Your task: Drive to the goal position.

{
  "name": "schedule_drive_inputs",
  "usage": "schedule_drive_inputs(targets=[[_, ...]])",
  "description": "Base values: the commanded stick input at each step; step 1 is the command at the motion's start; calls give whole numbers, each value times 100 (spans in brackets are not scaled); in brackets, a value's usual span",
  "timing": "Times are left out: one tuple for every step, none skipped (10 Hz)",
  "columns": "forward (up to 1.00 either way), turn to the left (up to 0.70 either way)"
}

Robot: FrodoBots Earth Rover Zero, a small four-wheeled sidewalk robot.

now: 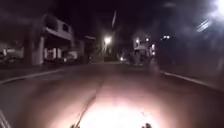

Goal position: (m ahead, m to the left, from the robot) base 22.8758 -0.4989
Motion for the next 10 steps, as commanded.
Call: schedule_drive_inputs(targets=[[85,0],[85,0],[85,0],[85,0],[85,0],[85,0],[85,0],[85,0],[85,0],[85,0]])
